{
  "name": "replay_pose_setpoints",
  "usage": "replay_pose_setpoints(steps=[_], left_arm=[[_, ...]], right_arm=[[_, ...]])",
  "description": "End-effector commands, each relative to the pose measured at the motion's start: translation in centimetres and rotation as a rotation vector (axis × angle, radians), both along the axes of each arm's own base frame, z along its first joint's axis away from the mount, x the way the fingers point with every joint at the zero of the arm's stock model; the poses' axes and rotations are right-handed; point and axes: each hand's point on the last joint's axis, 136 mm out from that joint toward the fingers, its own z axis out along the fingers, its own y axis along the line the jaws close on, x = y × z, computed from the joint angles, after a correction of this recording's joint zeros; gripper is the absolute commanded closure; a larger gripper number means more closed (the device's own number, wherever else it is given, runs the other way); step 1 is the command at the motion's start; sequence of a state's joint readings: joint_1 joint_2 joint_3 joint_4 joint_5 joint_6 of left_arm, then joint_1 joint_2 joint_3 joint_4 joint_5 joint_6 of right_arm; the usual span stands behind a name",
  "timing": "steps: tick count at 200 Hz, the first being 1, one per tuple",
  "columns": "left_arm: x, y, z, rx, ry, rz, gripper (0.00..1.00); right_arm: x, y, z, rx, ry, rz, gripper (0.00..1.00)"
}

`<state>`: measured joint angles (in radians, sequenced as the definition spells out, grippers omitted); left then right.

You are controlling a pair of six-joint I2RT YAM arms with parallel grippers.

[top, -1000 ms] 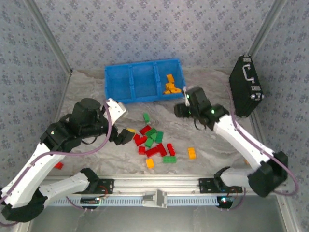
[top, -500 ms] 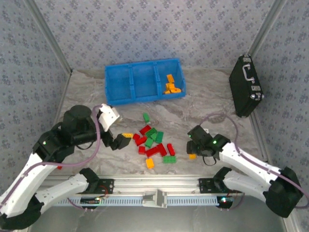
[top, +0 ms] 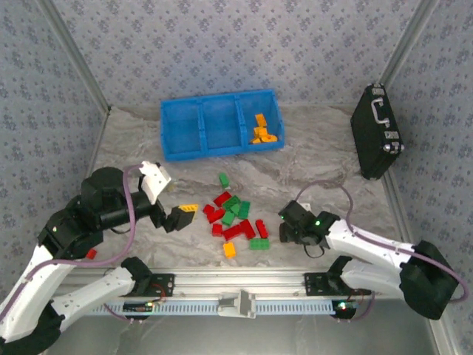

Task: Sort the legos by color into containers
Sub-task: Pick up the lego from the bottom-right of the table.

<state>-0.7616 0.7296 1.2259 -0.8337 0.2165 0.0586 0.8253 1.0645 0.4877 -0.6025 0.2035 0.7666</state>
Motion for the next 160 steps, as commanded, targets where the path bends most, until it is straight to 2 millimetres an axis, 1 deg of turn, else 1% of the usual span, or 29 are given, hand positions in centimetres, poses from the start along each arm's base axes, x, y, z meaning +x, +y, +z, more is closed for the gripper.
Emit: replay_pose_setpoints(steps=[1,21,54,85,109,140,152,160], left_arm=[[0.1,-0.4,0.5,-0.017,-0.003,-0.008,0.00],[0.1,-0.4,0.6,-0.017,-0.008,-0.006,0.00],[0.1,-0.3,0.4,-0.011,-0.003,-0.003,0.00],[0.2,-0.3,0.2,-0.006,-0.003,0.001,0.00],[0.2,-0.2,0.2,-0.002,-0.005,0.003,0.00],[0.4,-0.2,-0.1,0.008,-0.007,0.005,0.00],[0.4,-0.2,-0.2,0.013,-0.008,0.007,0.00],[0.5,-0.2,-0.2,0.013,-0.008,0.008,0.00]], right_arm=[[0.8,0.5,0.5,-0.022,-0.052,0.022,0.31],[1.1,0.8,0.9,-0.020,-0.066,0.033,0.32],[1.3,1.0,0.3,-0.032,-0.055,0.049,0.36],[1.9,1.8,-0.2,-0.044,-0.044,0.083,0.46],[2.4,2.4,-0.2,-0.053,-0.042,0.109,0.57],[3.4,3.0,0.7,-0.025,-0.055,0.107,0.69],[4.4,3.3,1.5,-0.015,-0.073,0.134,0.72],[5.5,3.5,2.3,0.004,-0.088,0.134,0.75]])
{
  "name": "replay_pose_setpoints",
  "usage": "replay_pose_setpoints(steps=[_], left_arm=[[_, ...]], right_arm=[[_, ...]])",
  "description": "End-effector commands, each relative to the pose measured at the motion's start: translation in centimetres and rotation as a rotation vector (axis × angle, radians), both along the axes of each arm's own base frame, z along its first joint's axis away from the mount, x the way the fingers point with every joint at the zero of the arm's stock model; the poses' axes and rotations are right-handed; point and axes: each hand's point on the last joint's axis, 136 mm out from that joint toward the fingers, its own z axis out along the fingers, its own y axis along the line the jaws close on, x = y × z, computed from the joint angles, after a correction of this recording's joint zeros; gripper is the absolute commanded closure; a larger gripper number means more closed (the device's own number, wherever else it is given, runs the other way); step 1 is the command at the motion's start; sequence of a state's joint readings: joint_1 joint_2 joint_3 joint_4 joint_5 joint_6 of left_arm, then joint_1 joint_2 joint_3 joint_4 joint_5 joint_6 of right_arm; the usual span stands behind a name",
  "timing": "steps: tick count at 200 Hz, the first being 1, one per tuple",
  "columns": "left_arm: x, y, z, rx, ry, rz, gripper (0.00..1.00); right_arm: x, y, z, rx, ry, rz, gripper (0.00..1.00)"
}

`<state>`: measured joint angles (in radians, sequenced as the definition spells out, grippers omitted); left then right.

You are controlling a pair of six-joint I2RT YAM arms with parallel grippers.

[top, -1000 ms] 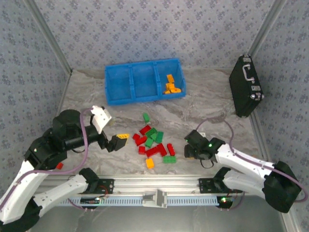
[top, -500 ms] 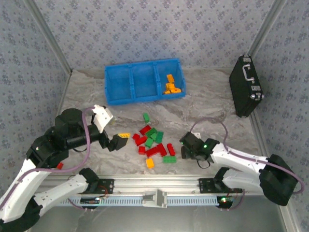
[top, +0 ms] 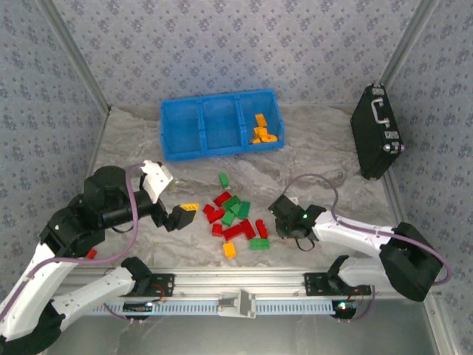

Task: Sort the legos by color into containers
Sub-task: Pick up the lego from the bottom-right of the table, then place the lego in the container.

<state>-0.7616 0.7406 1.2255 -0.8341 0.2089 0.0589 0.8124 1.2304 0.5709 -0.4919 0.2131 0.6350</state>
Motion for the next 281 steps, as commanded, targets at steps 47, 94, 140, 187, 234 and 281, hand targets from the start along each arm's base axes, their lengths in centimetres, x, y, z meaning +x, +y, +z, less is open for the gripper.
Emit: replay_pose_setpoints(steps=[47,94,140,187,234,281], left_arm=[[0.3,0.1,1.2,-0.007,-0.041,0.013,0.00],[1.0,-0.5,1.0,0.023,-0.049,0.002,0.00],[1.7,-1.0,0.3,0.046,-0.035,0.008,0.00],[2.2,-1.5,-0.1,0.032,-0.008,0.017,0.00],[2.3,-1.7,-0.1,0.023,-0.005,0.017,0.00],[2.2,-2.1,-0.3,0.029,-0.020,-0.009,0.00]], right_arm=[[9.6,1.7,6.5,0.077,-0.123,0.068,0.77],[25.4,3.5,13.8,0.145,-0.327,0.068,0.77],[37.5,6.2,12.4,0.165,-0.370,0.065,0.77],[44.0,6.2,10.0,0.286,-0.375,-0.019,0.69],[42.3,7.0,10.3,0.253,-0.359,0.094,0.34],[32.8,8.7,16.5,0.171,-0.408,0.273,0.35]])
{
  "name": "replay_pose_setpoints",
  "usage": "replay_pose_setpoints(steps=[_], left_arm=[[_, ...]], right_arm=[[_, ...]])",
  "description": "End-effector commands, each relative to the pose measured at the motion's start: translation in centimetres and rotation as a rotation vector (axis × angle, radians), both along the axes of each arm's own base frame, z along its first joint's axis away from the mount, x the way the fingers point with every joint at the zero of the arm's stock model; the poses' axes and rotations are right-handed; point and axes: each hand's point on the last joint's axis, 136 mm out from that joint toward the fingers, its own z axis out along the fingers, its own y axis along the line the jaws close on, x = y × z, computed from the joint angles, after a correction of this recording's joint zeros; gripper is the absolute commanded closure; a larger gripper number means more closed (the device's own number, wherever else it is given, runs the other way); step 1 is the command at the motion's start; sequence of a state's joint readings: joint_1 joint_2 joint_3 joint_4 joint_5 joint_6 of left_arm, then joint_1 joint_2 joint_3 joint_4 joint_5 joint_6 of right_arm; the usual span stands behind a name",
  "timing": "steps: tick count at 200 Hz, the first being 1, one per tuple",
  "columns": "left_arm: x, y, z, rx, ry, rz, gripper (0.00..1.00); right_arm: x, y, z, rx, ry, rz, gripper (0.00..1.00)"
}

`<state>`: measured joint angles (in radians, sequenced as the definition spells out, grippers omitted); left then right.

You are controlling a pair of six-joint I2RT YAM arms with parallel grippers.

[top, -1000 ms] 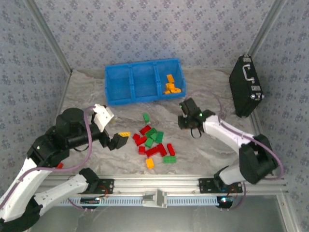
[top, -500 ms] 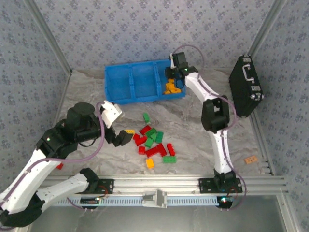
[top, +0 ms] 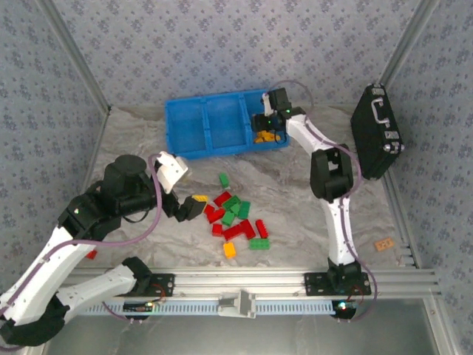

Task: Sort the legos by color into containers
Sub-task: Place the lego in the container, then pick up the lego from the center of the table.

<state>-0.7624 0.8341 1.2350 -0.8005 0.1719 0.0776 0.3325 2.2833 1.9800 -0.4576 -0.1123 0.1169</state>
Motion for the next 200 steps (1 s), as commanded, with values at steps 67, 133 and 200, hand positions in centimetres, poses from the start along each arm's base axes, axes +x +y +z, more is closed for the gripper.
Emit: replay_pose_setpoints(steps=[67,133,200], left_arm=[[-0.6,-0.4,0.7,-0.021,-0.052,-0.055,0.00],[-1.3,0.7,1.0,-0.061,-0.133,-0.043,0.00],[-1.8,1.5,0.8,-0.045,-0.148,-0.039,0.00]], right_arm=[[-18.7,6.5,9.9,-0.093,-0.124,0.208,0.37],[-17.1,12.7,4.0,-0.085,-0.062,0.239,0.46],[-16.1,16.6,-2.0,-0.126,0.058,0.327,0.44]])
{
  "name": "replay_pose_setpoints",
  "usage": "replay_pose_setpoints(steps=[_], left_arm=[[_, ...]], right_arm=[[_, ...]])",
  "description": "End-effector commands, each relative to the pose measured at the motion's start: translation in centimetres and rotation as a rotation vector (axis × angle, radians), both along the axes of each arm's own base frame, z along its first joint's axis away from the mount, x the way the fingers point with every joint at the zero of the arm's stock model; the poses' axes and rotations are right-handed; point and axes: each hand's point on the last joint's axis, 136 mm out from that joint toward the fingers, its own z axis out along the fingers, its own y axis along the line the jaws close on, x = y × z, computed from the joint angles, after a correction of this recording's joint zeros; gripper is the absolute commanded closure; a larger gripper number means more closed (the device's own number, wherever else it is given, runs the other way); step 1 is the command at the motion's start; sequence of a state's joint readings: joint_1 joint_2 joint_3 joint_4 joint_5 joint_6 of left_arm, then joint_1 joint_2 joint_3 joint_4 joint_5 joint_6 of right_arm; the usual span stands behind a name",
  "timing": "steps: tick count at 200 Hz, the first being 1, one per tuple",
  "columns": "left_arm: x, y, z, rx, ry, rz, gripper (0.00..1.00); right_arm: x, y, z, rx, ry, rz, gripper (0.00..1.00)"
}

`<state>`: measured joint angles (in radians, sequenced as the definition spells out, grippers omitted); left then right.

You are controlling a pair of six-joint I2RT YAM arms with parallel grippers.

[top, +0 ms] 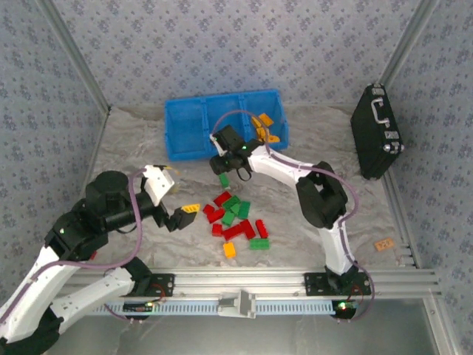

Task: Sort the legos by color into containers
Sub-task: Pick up the lego from the center of the table.

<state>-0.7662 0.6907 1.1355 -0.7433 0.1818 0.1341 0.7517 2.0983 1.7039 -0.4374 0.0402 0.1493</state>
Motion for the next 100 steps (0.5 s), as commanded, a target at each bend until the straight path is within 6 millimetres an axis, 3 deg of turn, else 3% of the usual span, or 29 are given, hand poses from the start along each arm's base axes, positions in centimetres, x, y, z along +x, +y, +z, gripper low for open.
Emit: replay_pose_setpoints(steps=[1,42,100], left_arm=[[0.0,0.1,0.4,-0.002,-0.037,-0.001,0.00],[0.2,0.1,-0.3,0.018,-0.023,0.004,0.00],[0.7,-0.5,-0.7,0.039,-0.008,-0.004,0.00]], right_arm=[[-0.2,1.0,-1.5,-0.014,0.049,0.028,0.44],[-0.1,0.1,-4.4,-0.052,0.115,0.010,0.38],[-2.0,-0.5,-5.6,-0.160,0.114,0.009,0.36]])
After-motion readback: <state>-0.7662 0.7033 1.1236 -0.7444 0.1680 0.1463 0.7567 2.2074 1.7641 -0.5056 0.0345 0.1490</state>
